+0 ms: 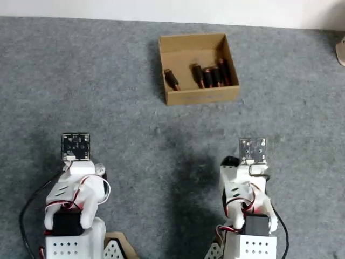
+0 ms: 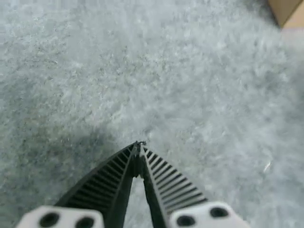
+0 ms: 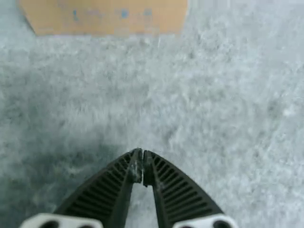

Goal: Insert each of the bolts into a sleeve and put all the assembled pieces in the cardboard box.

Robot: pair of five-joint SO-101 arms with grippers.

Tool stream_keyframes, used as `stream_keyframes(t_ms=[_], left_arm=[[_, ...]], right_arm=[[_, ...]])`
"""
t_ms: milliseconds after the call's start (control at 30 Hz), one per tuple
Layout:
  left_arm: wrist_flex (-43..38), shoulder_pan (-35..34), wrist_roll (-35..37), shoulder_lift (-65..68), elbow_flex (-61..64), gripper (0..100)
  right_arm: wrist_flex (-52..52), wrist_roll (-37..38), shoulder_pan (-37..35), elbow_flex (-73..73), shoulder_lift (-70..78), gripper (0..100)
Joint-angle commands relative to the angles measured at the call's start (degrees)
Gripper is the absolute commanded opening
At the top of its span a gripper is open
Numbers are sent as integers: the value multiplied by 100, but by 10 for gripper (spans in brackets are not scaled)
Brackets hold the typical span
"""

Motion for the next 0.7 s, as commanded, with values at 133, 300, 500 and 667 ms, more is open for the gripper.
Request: stream_keyframes(t_ms=[133, 300, 500, 667], left_arm=[[413, -66, -158, -75, 224, 6], [440, -66, -158, -75, 541, 6], [923, -347, -158, -75, 488, 6], [932, -716, -158, -66, 664, 6]], right_arm=[[646, 114, 57, 400, -66, 4], [866, 114, 75, 927, -57, 4], [1437, 123, 75, 866, -57, 4], [1569, 123, 75, 866, -57, 4]])
